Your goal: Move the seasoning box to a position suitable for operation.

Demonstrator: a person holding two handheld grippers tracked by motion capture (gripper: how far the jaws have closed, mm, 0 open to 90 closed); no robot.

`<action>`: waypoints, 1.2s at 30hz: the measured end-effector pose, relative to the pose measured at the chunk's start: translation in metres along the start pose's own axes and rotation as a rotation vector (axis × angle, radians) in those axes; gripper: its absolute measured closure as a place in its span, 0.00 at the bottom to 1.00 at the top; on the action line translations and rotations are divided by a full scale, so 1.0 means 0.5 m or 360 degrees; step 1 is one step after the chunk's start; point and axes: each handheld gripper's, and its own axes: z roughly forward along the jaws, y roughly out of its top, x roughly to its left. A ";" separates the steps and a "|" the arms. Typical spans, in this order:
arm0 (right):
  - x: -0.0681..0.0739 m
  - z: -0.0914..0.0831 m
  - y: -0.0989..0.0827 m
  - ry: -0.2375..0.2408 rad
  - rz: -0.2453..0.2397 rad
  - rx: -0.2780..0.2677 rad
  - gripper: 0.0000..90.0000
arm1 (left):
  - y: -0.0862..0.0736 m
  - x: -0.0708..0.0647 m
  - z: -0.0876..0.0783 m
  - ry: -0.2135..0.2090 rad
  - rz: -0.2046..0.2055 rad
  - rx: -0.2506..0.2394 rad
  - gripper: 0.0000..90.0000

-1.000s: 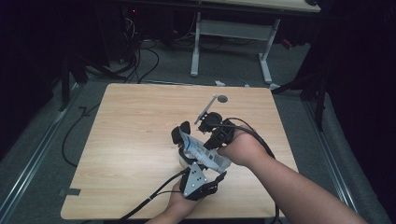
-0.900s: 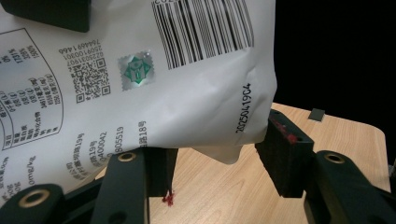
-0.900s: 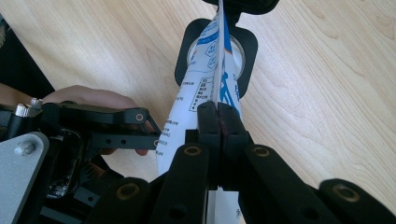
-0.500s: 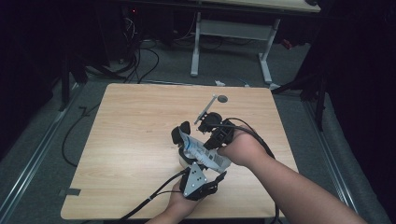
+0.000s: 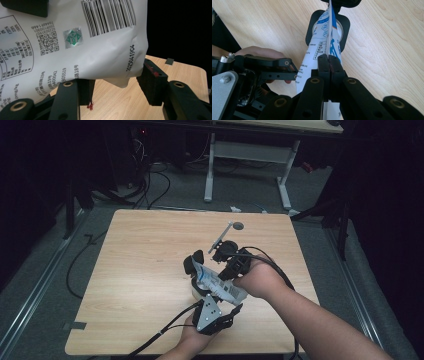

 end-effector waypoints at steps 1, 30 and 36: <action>0.000 0.000 0.000 0.0000 -0.0004 -0.0002 1.00 | 0.000 0.000 0.000 0.0000 0.0000 0.0000 0.56; -0.001 -0.003 0.000 0.0006 0.0004 -0.0013 1.00 | 0.004 0.001 0.000 -0.0003 -0.0003 -0.0005 0.56; -0.002 -0.002 0.000 0.0003 0.0005 -0.0012 1.00 | 0.004 0.001 0.002 -0.0001 -0.0009 -0.0005 0.56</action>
